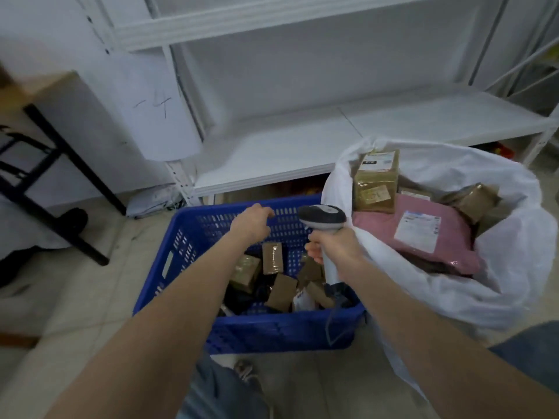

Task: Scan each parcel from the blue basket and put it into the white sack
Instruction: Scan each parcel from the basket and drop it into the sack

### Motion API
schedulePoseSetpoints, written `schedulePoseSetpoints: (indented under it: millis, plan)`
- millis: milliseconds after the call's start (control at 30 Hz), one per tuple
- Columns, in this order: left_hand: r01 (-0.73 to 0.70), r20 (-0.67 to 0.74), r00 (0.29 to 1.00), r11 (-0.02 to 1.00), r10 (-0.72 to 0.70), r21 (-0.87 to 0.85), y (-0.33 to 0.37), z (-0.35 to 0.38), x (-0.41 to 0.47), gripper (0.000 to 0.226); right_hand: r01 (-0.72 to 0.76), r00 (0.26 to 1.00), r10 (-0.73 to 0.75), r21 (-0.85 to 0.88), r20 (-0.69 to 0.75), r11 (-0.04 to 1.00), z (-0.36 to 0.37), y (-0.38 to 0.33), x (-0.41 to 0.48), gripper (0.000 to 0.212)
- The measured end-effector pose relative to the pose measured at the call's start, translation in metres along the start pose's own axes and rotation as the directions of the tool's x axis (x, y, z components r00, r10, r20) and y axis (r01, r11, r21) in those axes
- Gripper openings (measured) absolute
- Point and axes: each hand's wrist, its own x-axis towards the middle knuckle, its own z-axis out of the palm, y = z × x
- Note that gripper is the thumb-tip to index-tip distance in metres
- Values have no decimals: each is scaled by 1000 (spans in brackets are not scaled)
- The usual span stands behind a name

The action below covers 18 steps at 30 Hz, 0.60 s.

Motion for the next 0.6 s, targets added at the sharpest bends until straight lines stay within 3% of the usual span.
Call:
schedulePoseSetpoints:
  millis: [200,500,600]
  plan:
    - [139,168,977,989,-131,-42,-70,57,5,42,-126,990,131,-86,52,988,56,27,45,7]
    - [415,397,856,899,-332,-142,-144,156,51,66,-362,931,363,-51,19,931,132,71,148,9]
    - [536,430,805,811,-408,-234,-151,195,77,73,-462,887,462,-22,19,887,147,99,187,11]
